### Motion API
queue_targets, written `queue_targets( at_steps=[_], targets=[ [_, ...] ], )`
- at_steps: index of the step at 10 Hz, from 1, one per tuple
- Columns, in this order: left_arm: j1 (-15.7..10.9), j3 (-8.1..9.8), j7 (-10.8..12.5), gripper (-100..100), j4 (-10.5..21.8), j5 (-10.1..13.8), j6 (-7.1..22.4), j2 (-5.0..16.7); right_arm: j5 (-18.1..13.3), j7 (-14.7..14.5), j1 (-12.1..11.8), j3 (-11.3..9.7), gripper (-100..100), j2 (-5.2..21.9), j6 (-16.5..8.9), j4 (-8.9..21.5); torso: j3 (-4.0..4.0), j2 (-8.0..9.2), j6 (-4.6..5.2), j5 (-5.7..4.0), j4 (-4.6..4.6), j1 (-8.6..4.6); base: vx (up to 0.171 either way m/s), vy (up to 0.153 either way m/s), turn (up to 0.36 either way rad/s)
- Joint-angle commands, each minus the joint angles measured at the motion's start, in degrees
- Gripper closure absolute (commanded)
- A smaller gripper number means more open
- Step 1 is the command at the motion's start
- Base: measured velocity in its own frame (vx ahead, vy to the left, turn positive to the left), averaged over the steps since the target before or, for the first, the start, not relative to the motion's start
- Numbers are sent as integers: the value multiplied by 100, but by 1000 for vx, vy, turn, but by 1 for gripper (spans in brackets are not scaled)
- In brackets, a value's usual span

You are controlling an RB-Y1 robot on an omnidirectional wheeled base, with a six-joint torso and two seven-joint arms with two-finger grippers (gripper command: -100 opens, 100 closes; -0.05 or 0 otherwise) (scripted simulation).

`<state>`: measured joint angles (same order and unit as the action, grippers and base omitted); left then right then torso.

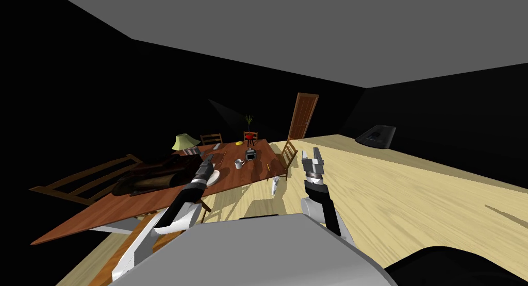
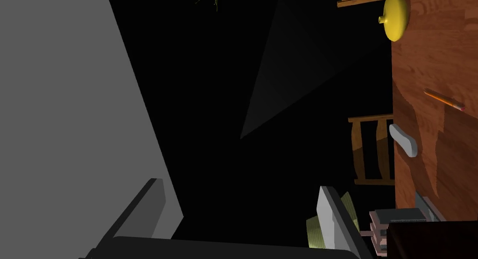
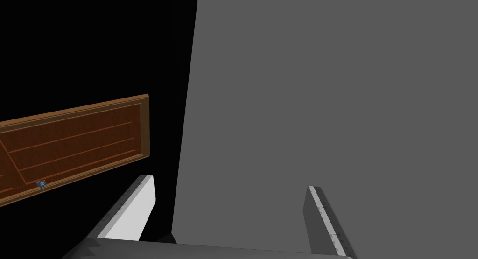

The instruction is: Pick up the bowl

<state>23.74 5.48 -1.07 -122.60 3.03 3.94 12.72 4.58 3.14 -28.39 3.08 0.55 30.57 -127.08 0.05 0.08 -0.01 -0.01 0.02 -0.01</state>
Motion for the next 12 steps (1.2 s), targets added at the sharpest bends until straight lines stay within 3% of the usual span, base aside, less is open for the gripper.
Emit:
queue_targets(
  at_steps=[1,12],
  targets=[
    [-83,31,-4,-100,145,110,286,109,0,0,0,0,0,0,0,0,0,0,0,0,0,0,-24,-7,-41],
    [-418,160,-51,-100,813,553,2016,555,0,0,0,0,0,0,0,0,-3,-6,0,1,-1,4,-13,-1,-36]
  ],
)
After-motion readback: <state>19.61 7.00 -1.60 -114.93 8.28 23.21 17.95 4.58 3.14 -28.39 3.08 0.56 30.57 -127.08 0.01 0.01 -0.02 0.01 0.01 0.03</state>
